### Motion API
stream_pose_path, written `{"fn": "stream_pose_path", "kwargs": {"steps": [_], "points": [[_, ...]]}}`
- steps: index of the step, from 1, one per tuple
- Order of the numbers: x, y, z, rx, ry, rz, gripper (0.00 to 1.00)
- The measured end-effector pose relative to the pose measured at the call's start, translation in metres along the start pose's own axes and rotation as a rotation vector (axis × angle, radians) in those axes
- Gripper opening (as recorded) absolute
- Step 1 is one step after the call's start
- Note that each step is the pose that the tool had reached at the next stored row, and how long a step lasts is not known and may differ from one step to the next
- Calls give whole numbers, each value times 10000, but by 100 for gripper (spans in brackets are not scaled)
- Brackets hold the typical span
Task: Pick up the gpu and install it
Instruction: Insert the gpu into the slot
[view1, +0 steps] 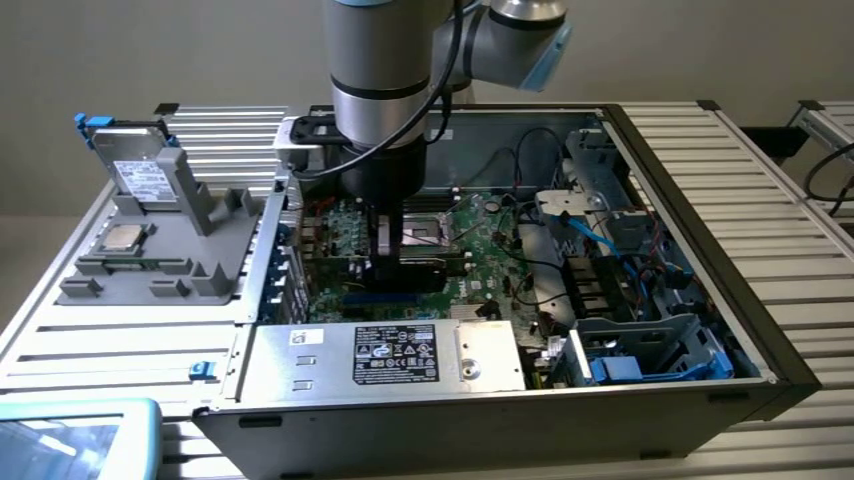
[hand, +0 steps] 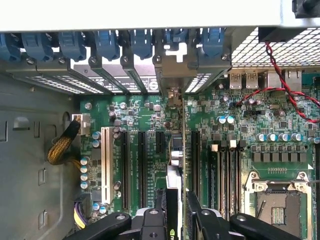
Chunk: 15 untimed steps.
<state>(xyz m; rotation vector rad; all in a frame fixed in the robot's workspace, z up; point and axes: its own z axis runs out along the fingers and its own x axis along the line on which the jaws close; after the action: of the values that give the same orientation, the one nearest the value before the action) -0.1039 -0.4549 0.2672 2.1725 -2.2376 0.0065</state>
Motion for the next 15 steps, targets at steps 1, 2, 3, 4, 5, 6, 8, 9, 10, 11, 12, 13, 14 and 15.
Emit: {"fn": "stream_pose_path", "kwargs": {"steps": [1,2,3,4,5,6,8,9,10,11,12,13,14,15], "points": [[0,0,0,0,0,-1,27],[1,2,1,1,0,-1,27],[3,11,3,0,1,1,27],[3,19,6,0,0,1,27],[2,25,7,0,-1,0,27],[2,26,7,0,0,0,27],[4,45,10,-1,2,1,27],[4,69,14,4,0,-1,27],[4,74,15,2,0,-1,27],[4,74,15,0,0,-1,27],[4,74,15,0,0,-1,27],[4,74,15,0,0,-1,27],[4,75,15,0,0,0,27],[4,75,16,-1,2,0,27]]}}
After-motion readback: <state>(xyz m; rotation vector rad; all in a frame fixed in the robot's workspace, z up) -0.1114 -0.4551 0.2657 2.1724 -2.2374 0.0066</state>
